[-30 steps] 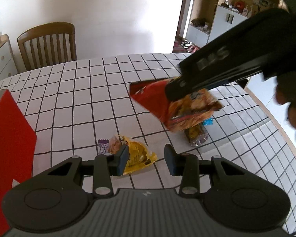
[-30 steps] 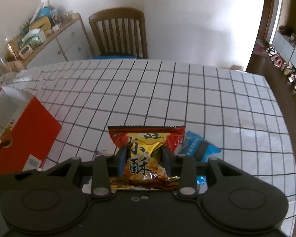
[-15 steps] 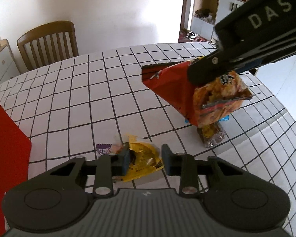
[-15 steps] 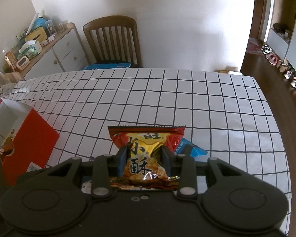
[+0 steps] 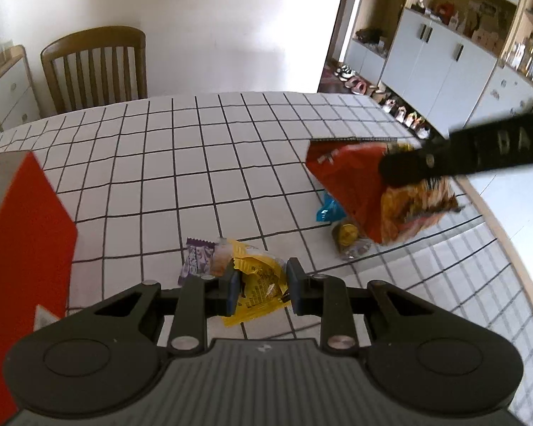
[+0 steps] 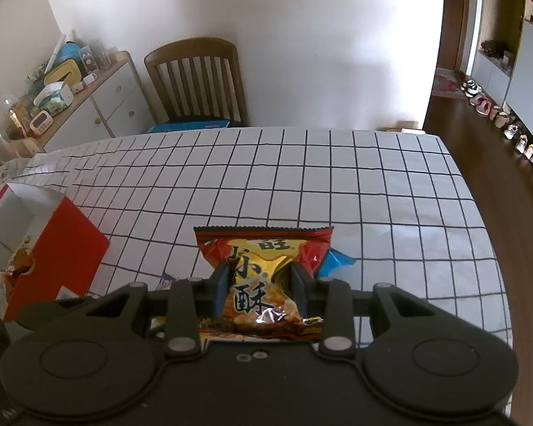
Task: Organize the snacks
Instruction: 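Grasp the red-and-yellow chip bag with the right tool while the left tool grasps the yellow candy packet, then lift the chip bag and yellow packet and carry both over the red box, then open both tools to drop the chip bag and yellow packet into the box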
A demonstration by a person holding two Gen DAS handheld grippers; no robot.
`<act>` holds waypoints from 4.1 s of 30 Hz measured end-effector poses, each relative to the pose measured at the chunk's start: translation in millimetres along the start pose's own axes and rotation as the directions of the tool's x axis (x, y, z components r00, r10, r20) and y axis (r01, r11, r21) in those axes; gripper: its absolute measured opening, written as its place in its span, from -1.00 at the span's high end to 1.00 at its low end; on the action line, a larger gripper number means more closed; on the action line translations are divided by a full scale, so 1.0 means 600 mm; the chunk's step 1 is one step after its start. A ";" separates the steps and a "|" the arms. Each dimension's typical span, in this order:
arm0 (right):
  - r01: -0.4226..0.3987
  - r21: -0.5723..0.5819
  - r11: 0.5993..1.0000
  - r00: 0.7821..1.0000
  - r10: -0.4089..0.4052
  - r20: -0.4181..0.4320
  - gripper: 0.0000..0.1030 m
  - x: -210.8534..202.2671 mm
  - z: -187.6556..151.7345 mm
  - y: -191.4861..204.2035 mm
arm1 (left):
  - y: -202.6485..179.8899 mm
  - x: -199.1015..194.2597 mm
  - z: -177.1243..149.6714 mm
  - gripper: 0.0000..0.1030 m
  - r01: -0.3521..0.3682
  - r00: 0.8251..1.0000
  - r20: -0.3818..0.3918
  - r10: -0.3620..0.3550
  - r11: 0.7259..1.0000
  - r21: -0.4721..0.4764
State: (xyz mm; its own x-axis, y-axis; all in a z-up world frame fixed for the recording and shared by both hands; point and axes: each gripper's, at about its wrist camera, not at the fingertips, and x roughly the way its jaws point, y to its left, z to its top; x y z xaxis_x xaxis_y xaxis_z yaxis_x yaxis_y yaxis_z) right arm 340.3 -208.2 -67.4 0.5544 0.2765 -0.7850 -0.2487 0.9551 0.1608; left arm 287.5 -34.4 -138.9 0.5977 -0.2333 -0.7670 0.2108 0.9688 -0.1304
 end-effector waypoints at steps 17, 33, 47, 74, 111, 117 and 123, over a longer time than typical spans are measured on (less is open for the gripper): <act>-0.055 -0.066 0.996 0.997 0.058 0.049 0.33 -0.120 -0.052 0.059 | 0.050 -0.171 -0.015 0.49 0.009 0.999 0.035 -0.006 0.996 -0.093; -0.137 -0.182 0.974 0.985 0.154 0.082 0.33 -0.175 -0.059 0.207 | 0.159 -0.297 -0.026 0.49 -0.064 0.992 0.100 0.075 0.992 -0.109; -0.171 -0.256 0.951 0.978 0.195 0.072 0.34 -0.146 -0.037 0.356 | 0.323 -0.354 -0.008 0.48 -0.145 0.981 0.103 0.162 0.976 -0.161; -0.055 -0.252 0.966 0.998 0.062 0.020 0.34 0.079 0.025 0.538 | 0.528 -0.207 0.028 0.48 -0.257 0.966 -0.020 0.257 0.958 -0.130; -0.043 -0.259 0.965 0.999 0.039 -0.021 -0.03 0.102 0.038 0.547 | 0.529 -0.147 0.031 0.15 -0.227 0.971 -0.109 0.211 0.959 -0.168; -0.053 -0.250 0.967 0.999 0.053 -0.008 -0.18 0.066 0.030 0.543 | 0.506 -0.194 0.028 -0.28 -0.235 0.972 -0.046 0.231 0.958 -0.164; -0.063 -0.252 0.966 0.997 0.070 0.017 -0.31 0.026 0.018 0.536 | 0.471 -0.236 0.022 -0.28 -0.220 0.975 -0.020 0.220 0.964 -0.147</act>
State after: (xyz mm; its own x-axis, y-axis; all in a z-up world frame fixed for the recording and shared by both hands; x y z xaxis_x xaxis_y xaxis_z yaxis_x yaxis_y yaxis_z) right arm 277.7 104.7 -21.3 0.5490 0.3444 -0.7616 -0.4757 0.8779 0.0541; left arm 272.6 271.4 -58.8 0.6136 -0.0130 -0.7895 -0.0422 0.9979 -0.0492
